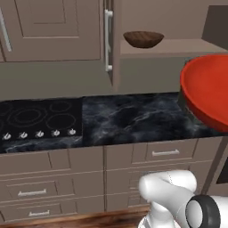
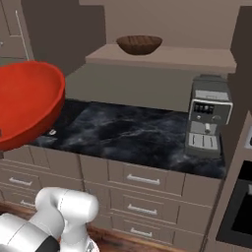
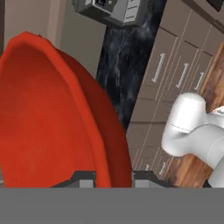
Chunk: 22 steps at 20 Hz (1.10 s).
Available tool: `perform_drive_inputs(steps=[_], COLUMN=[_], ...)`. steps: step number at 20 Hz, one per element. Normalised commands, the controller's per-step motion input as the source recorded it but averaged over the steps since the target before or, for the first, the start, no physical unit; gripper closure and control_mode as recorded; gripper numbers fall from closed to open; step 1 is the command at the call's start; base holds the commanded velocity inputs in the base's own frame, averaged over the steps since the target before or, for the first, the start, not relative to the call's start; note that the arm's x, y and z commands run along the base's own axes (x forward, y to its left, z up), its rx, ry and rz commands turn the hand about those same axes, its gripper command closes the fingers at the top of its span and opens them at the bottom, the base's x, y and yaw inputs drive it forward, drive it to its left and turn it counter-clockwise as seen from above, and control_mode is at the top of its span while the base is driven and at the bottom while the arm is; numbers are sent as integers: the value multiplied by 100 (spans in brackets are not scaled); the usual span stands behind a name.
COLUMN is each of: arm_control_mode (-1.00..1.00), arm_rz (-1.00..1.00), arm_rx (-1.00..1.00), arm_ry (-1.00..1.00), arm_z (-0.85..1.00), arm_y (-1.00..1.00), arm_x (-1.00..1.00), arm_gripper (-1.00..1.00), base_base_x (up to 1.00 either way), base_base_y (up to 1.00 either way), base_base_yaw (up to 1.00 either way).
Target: Move the bowls from the cabinet to the plates on the dining table.
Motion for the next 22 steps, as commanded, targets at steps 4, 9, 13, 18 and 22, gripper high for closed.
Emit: perform_drive_inputs(steps=[4, 9, 13, 18, 22], arm_control_mode=[100, 100, 100, 100, 100], arm_rz=[0, 0, 0, 0, 0], arm_rx=[0, 0, 0, 0, 0], arm_ry=[0, 0, 0, 0, 0], arm_z=[0, 0, 0, 0, 0], arm_y=[0, 0, 0, 0, 0], arm_x=[0, 0, 0, 0, 0], arm_gripper=[100, 100, 100, 100, 100], base_base_x=[-100, -91, -20, 0, 0], base_base_y=[63, 53, 19, 0, 0], base_base_yaw=[4, 14, 44, 50, 50])
